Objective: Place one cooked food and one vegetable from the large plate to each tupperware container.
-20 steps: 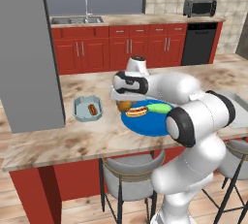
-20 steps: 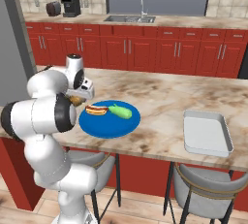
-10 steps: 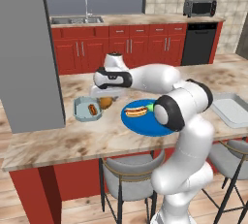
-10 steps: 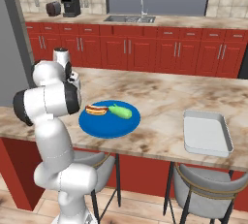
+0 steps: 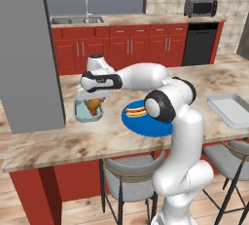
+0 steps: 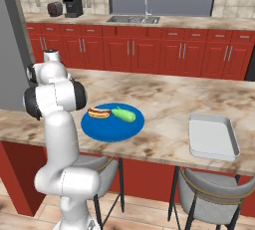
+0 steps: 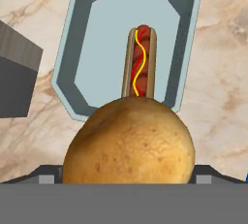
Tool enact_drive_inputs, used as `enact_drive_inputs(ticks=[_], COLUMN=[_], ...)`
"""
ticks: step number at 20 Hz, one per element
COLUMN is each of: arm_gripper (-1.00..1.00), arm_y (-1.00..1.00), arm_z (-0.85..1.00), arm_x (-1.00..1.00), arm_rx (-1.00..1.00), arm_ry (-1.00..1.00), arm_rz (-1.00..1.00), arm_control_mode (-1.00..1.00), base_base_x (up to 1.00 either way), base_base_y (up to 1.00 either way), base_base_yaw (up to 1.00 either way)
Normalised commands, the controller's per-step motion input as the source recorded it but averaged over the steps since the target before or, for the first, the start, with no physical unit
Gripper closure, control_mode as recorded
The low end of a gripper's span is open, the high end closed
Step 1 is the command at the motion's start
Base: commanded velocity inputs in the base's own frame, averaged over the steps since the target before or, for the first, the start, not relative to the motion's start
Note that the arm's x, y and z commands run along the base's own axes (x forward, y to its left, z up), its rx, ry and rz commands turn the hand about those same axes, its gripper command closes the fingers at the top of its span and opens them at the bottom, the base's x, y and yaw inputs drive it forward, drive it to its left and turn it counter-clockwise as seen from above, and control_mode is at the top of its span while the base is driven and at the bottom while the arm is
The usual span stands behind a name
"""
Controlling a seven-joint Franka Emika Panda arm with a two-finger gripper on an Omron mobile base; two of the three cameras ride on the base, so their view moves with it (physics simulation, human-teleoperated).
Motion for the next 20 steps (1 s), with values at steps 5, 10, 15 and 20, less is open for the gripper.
enact_drive_inputs(ticks=[5,10,15,20], arm_gripper=[1.0,1.0,1.0,1.0], arm_y=[0.2,0.0,0.08,0.25], arm_z=[-0.04,-0.27,-0.2,-0.16], arm_x=[0.25,0.38,0.19,0.14], arm_rx=[0.0,0.0,-0.05,-0.05], arm_ry=[0.0,0.0,0.0,0.03], arm_rz=[0.0,0.0,0.0,0.0], arm_control_mode=[-1.0,-1.0,-1.0,-1.0], base_base_x=[0.0,0.0,0.0,0.0], base_base_y=[0.0,0.0,0.0,0.0], base_base_yaw=[0.0,0.0,0.0,0.0])
